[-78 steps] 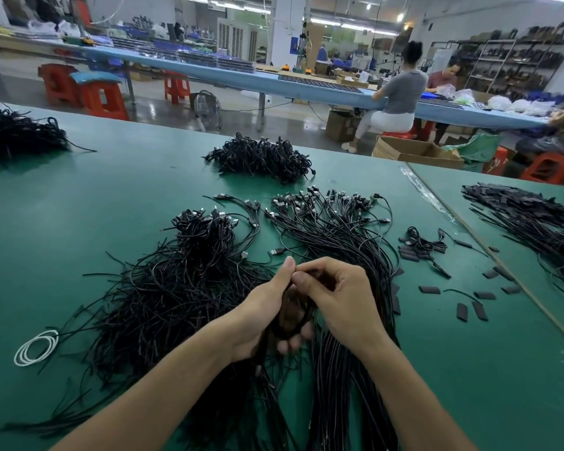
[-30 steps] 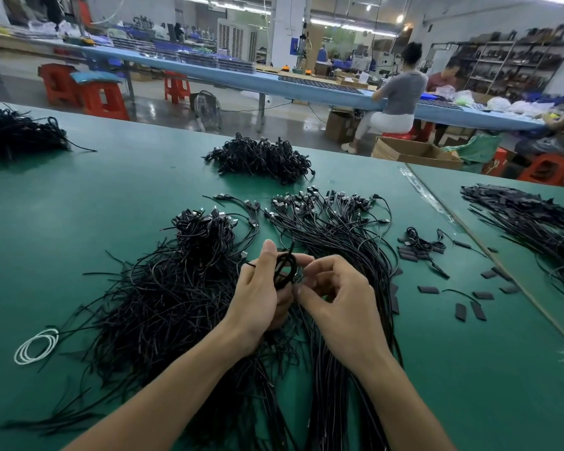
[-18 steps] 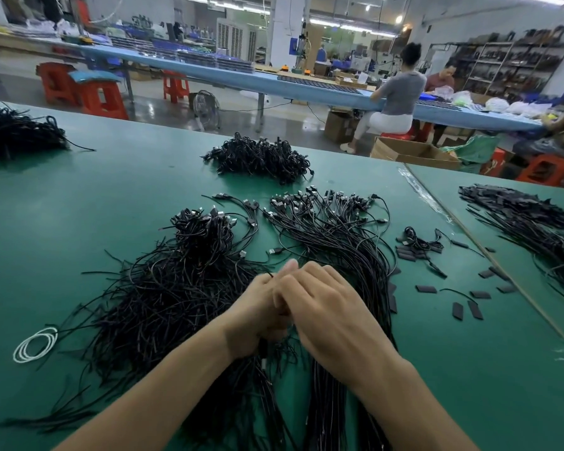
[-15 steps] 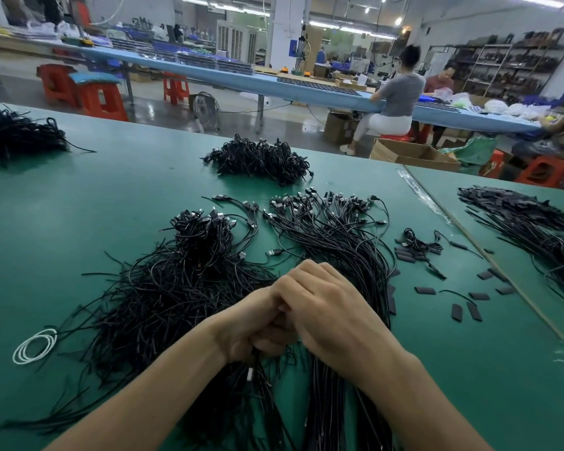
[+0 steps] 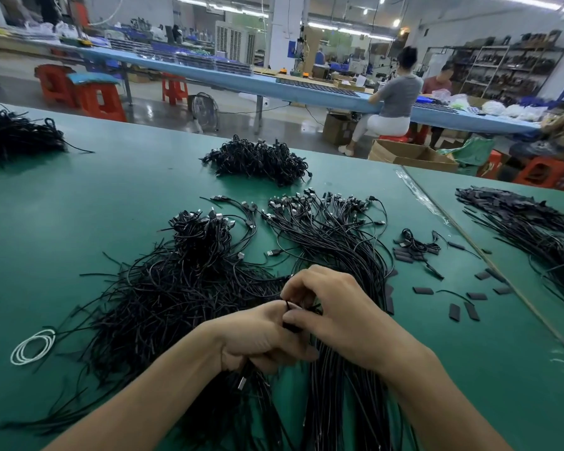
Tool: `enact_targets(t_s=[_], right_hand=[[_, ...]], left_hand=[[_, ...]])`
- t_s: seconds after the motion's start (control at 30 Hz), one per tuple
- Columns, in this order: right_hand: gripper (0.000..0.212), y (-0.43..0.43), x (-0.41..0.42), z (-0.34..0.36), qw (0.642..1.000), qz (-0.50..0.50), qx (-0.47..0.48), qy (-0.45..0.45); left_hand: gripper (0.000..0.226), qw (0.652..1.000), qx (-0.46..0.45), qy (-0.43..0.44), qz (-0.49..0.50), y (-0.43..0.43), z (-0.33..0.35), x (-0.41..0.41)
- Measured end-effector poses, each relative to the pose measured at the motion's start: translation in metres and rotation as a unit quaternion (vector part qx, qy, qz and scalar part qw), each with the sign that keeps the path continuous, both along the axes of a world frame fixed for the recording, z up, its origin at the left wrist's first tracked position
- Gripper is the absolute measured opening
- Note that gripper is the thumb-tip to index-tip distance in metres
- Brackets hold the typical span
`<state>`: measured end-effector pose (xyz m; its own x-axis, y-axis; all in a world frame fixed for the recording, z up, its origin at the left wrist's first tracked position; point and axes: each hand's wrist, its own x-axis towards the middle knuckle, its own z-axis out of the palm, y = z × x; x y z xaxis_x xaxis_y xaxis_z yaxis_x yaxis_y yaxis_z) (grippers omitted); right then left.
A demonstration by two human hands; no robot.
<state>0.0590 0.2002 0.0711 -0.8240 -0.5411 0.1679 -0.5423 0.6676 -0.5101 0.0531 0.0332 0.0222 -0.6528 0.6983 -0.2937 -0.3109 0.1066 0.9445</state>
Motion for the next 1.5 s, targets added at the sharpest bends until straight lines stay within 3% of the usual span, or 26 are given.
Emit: enact_targets(t_s=[0.13,0.3,0.47,0.7,0.8,0.93,1.03,1.1,1.17,1.23,1.3,1.37,1.5], right_hand=[[0.039,0.004,0.0,-0.001,0.998,-0.019,0.06,-0.016],[0.02,0.004,-0.001,0.002,0.998,-0.008,0.052,-0.02],[0.014,0.005,-0.003,0.0,0.999,0.005,0.027,-0.041],[0.013,0.003,-0.005,0.004,0.994,0.0,0.105,-0.019],[0.012,0.001,-0.003,0.005,0.994,-0.025,0.108,0.011],[0.009,-0.002,0.002,-0.005,0.993,-0.072,0.061,0.065],[0.011,-0.008,0.003,-0.012,0.984,-0.157,-0.065,0.052],[0.017,-0.013,0.003,-0.015,0.962,-0.198,-0.189,0.005],[0.016,-0.018,0.005,-0.017,0.924,-0.193,-0.32,-0.081],[0.017,-0.021,0.007,-0.016,0.867,-0.176,-0.425,-0.191],[0.023,-0.02,0.008,-0.012,0.786,-0.149,-0.511,-0.314],[0.022,-0.016,0.009,-0.009,0.732,-0.131,-0.541,-0.392],[0.012,-0.008,0.005,-0.01,0.724,-0.156,-0.517,-0.429]], left_hand=[[0.027,1.0,0.002,-0.027,-0.01,0.001,0.0,-0.002],[0.048,0.998,-0.036,-0.003,-0.049,0.001,0.004,0.002],[0.03,0.997,-0.052,-0.011,-0.055,0.0,0.008,0.004],[0.025,0.997,-0.061,-0.01,-0.042,0.003,0.005,0.003],[0.034,0.999,-0.031,-0.032,0.028,0.004,0.001,0.0],[0.017,0.99,0.046,-0.035,0.129,0.008,0.002,-0.002],[0.009,0.963,0.171,-0.057,0.202,0.014,0.008,-0.003],[0.019,0.942,0.2,-0.044,0.266,0.02,0.01,-0.001],[0.026,0.932,0.161,0.03,0.323,0.026,0.007,0.001],[0.026,0.917,0.144,0.123,0.351,0.029,0.004,0.003],[0.03,0.901,0.154,0.213,0.345,0.025,0.003,0.004],[0.028,0.886,0.112,0.309,0.326,0.018,0.003,0.002],[0.034,0.879,0.025,0.397,0.261,0.002,0.002,-0.006]])
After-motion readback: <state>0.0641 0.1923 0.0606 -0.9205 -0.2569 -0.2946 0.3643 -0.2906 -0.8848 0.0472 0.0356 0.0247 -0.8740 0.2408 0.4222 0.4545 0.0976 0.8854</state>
